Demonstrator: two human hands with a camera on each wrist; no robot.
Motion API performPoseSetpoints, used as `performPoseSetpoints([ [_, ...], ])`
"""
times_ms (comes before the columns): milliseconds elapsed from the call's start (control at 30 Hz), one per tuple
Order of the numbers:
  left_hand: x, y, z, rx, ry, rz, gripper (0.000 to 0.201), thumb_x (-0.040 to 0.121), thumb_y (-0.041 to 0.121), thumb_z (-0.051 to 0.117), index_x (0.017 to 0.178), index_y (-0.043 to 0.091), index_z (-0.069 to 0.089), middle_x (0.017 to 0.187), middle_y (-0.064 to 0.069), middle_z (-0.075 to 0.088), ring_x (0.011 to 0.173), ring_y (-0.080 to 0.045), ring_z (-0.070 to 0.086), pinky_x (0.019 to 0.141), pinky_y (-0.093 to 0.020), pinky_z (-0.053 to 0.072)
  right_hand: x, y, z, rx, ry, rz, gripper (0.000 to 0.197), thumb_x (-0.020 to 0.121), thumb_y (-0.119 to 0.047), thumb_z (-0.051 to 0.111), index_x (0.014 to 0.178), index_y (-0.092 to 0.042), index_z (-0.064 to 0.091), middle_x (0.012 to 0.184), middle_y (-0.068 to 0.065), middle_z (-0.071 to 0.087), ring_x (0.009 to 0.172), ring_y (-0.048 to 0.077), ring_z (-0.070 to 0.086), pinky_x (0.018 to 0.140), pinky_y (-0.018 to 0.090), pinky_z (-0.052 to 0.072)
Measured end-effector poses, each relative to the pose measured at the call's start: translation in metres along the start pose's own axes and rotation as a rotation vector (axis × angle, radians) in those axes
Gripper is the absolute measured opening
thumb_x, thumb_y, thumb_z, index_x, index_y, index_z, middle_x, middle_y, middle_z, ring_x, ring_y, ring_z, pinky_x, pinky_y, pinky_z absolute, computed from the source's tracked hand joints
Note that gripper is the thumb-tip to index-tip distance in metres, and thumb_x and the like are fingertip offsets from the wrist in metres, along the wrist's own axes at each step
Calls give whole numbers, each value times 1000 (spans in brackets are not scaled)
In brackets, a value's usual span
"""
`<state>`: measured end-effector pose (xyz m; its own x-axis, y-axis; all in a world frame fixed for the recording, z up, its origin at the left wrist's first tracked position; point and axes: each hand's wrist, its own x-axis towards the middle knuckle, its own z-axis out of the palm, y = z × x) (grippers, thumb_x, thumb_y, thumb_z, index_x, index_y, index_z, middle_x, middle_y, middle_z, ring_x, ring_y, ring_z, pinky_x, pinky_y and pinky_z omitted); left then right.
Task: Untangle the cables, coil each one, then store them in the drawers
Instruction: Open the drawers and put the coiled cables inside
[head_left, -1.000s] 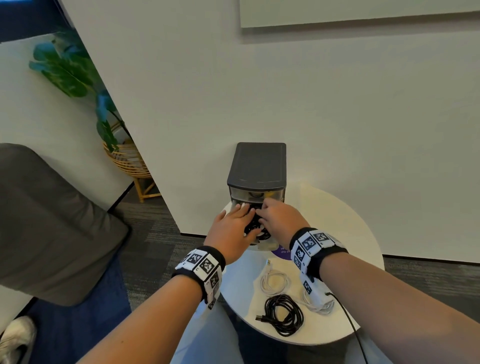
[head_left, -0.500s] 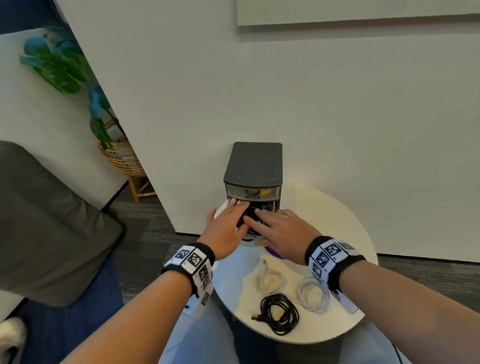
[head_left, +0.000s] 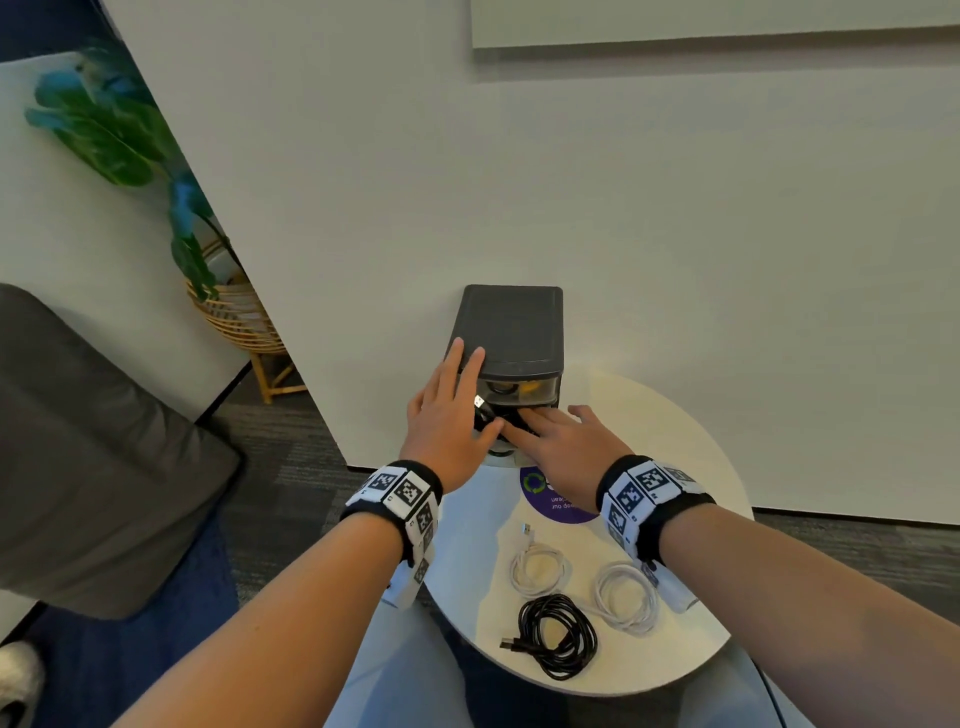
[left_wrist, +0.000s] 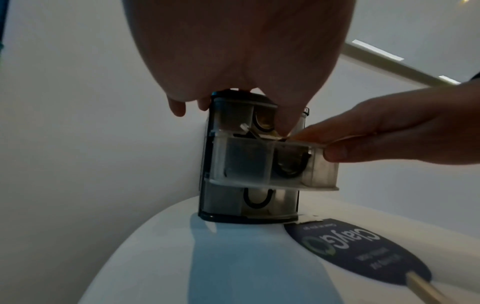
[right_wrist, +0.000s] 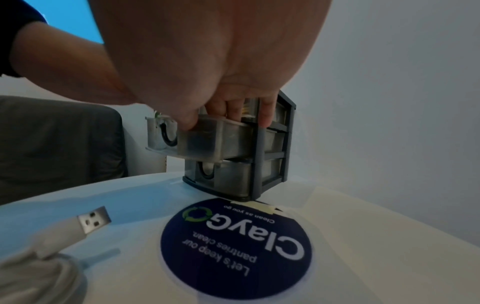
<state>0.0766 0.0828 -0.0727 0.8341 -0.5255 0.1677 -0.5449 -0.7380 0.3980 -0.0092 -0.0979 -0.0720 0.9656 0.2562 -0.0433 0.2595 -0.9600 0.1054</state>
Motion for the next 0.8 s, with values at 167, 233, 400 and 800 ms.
performPoseSetpoints([
  [167,5,2,2,-40,86,-22,63,104,32,49,158,32,16,168,10,0,150,-23,22,117,-50,27,5,0,-2,33,-63,30,84,94,-18,60,159,-32,9,159,-3,26,145,22,28,113,58,27],
  [233,7,3,1,-11,98,-38,64,103,27,53,157,31,19,166,7,3,146,-27,28,114,-51,31,7,3,-5,54,-94,19,85,94,-18,62,159,-35,9,160,-5,24,145,22,29,112,58,27],
  [400,12,14,-1,-30,93,-98,72,93,12,64,152,27,25,162,3,6,139,-32,31,109,-51,34,13,6,-9,91,-118,-1,76,95,-18,60,156,-40,19,160,-8,27,139,25,36,105,53,34],
  [800,18,11,2,-1,88,-129,78,90,10,67,150,31,23,158,1,6,135,-31,34,108,-49,33,10,-1,-21,128,-193,52,76,96,-11,55,157,-40,19,162,-8,23,146,24,28,113,60,25],
])
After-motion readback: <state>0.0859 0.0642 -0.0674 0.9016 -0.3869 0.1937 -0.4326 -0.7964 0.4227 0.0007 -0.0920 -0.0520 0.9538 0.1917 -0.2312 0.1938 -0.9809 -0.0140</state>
